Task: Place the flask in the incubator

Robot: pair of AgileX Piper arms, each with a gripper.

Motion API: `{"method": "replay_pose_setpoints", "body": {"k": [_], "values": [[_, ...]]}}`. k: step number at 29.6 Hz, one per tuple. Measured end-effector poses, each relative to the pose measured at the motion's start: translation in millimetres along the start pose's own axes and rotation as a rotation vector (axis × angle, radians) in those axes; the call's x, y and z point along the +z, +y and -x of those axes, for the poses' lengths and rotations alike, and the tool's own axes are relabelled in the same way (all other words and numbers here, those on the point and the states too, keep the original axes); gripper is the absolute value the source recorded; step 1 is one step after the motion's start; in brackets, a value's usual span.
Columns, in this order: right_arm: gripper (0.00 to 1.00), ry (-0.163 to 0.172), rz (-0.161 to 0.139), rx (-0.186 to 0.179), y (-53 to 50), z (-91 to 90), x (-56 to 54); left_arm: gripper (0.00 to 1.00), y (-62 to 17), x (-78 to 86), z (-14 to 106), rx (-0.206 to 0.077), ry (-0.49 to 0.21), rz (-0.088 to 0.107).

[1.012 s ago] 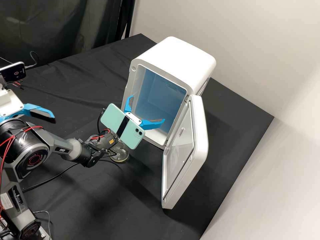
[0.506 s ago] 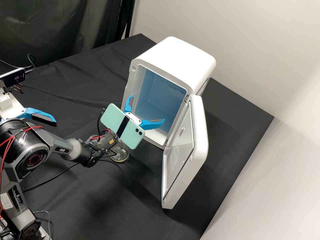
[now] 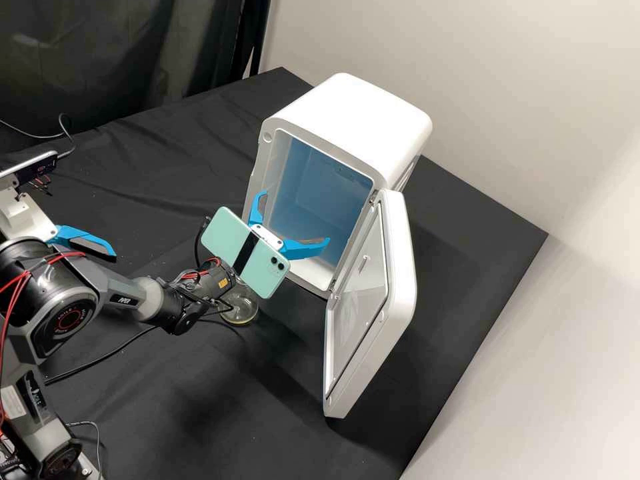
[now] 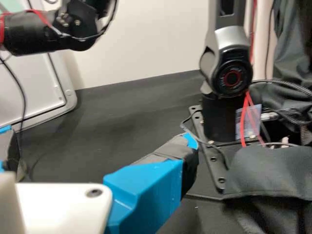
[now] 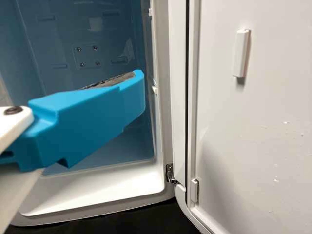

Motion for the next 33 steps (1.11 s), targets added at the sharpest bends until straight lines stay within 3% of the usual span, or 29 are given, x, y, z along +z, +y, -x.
{"method": "replay_pose_setpoints", "body": {"k": [4,8,10,15,22,27,29,33], "values": [[1.0,0.0,0.0,0.0,0.0,0.0,0.0,1.0,-0.7,-10.0,6.5,-0.001,0.023,-0.01],[1.0,0.0,0.0,0.0,0.0,0.0,0.0,1.0,-1.9,-22.7,10.9,-0.005,0.063,0.01],[1.0,0.0,0.0,0.0,0.0,0.0,0.0,1.0,-0.9,-27.2,12.7,0.001,0.077,0.03],[1.0,0.0,0.0,0.0,0.0,0.0,0.0,1.0,2.0,-35.0,16.2,0.015,0.092,0.026],[1.0,0.0,0.0,0.0,0.0,0.0,0.0,1.0,-2.0,-43.4,19.8,-0.003,0.106,0.026],[1.0,0.0,0.0,0.0,0.0,0.0,0.0,1.0,-2.4,-53.4,17.9,-0.009,0.141,0.055],[1.0,0.0,0.0,0.0,0.0,0.0,0.0,1.0,-1.5,-57.7,16.5,-0.006,0.153,0.075],[1.0,0.0,0.0,0.0,0.0,0.0,0.0,1.0,-1.0,-68.1,13.4,-0.007,0.183,0.076]]}}
